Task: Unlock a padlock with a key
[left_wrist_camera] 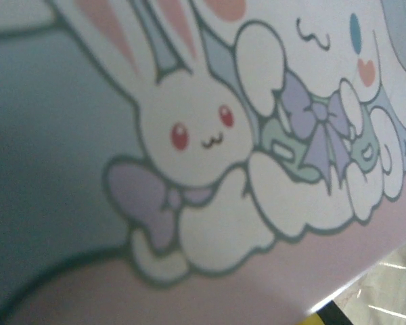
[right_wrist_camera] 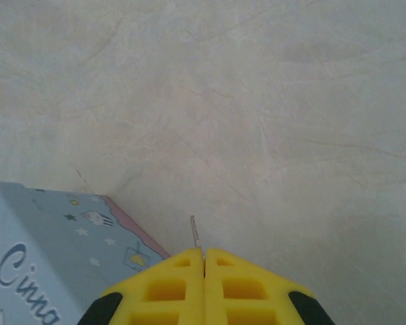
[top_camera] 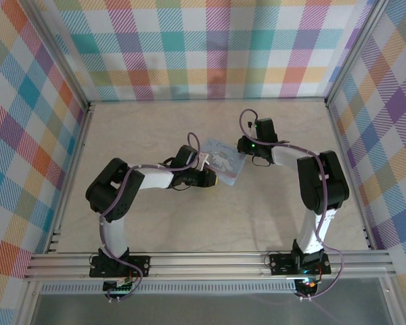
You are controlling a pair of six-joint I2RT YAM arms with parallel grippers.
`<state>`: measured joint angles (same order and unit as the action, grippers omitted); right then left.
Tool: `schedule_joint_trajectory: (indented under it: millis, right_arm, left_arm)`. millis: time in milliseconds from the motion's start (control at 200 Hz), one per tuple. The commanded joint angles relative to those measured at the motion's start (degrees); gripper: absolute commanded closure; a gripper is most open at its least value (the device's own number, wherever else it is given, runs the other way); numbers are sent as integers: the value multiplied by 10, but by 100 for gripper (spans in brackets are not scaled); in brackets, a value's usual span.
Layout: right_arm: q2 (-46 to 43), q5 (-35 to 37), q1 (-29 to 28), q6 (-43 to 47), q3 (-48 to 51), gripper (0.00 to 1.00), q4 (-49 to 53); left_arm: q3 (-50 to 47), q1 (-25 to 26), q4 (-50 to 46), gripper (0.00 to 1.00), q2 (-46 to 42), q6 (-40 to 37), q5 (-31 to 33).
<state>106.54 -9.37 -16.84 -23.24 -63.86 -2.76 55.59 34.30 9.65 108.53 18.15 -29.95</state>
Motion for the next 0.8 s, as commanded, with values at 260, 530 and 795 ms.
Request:
schedule_joint_trajectory:
  millis: [260, 530, 795]
  right_arm:
    - [-114, 95, 5, 6, 22, 100, 112]
    - [-108, 148, -30, 8, 37, 100, 146]
    - [-51, 150, -68, 2, -6, 100, 149]
  left_arm:
    - [-15, -6, -54, 94, -11, 23, -12]
    - [-31, 3, -7, 93, -14, 69, -18]
    - [-35, 10, 6, 91, -12, 94, -20]
